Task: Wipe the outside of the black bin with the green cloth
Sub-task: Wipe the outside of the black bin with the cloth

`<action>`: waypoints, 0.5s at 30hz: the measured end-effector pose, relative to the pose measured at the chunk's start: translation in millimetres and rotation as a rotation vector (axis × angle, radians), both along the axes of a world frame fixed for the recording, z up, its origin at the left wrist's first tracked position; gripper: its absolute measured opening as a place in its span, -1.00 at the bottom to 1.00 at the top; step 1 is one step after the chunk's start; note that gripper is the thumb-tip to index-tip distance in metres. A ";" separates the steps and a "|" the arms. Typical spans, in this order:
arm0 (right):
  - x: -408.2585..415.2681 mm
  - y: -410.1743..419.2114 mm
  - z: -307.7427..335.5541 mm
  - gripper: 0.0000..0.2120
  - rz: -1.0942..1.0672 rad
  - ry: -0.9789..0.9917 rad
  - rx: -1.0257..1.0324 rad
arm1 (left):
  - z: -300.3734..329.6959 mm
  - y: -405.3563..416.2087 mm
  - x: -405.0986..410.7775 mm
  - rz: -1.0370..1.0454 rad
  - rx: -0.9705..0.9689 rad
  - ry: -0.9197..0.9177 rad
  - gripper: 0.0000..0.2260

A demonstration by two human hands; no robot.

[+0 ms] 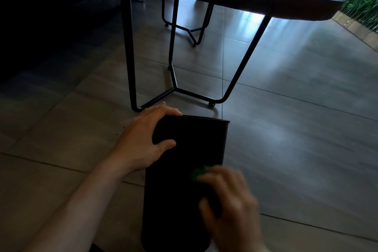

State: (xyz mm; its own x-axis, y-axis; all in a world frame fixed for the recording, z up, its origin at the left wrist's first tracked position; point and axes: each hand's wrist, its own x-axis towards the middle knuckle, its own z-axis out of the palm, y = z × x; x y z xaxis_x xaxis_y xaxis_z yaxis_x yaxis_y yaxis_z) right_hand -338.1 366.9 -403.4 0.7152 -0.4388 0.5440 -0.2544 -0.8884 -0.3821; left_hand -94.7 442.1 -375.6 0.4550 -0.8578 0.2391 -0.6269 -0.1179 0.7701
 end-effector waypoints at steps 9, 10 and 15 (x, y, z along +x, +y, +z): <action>3.2 -153.4 71.8 -0.59 -0.443 0.379 -0.008 | 7.6 2.7 -0.8 -0.077 0.017 0.053 -0.44; 7.4 -159.1 73.1 -0.53 -0.373 0.494 -0.050 | 8.8 3.2 -0.8 -0.088 0.027 0.066 -0.44; 31.6 -157.7 63.8 -0.57 -0.046 0.812 -0.143 | 12.6 2.6 -3.5 -0.111 0.027 0.108 -0.49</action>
